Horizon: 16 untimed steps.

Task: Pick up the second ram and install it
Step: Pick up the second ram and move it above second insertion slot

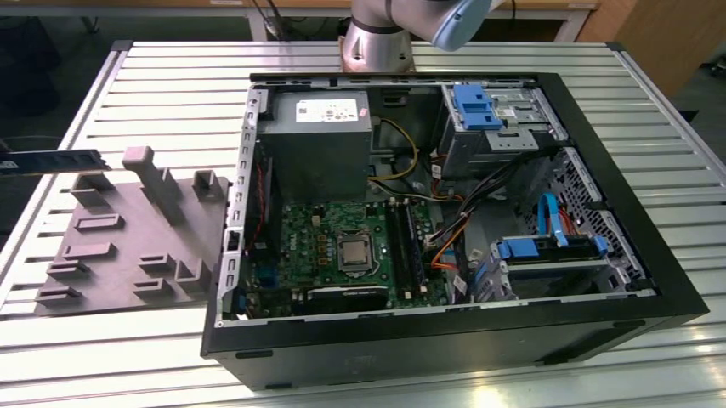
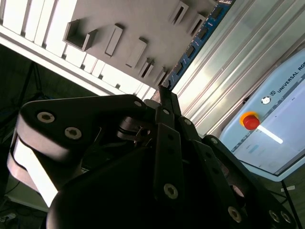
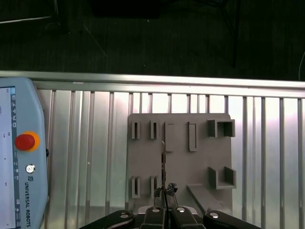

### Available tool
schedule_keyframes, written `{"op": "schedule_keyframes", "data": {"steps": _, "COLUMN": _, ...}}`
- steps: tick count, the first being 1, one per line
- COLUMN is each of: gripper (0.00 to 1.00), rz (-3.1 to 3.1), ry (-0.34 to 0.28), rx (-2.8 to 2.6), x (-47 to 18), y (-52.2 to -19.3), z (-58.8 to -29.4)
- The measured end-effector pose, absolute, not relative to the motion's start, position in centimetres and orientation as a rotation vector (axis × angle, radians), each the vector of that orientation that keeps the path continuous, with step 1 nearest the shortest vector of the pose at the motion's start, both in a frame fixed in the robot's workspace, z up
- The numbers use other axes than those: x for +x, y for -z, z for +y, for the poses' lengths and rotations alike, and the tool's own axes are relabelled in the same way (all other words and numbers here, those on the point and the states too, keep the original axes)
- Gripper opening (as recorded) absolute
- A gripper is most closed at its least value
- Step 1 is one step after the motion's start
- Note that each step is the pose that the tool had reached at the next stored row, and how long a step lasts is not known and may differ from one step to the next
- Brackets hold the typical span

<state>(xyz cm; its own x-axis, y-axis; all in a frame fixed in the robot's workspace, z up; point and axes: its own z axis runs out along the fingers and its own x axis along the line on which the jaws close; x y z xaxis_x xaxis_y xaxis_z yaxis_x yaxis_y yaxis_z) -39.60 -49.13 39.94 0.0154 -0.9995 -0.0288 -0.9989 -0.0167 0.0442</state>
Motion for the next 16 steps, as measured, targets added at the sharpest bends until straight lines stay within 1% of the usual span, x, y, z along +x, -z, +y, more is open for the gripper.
{"op": "schedule_keyframes", "data": {"steps": 16, "gripper": 0.12, "rz": -2.195, "ry": 0.081, "rx": 2.230, "x": -38.91, "y": -39.94, "z": -49.13}}
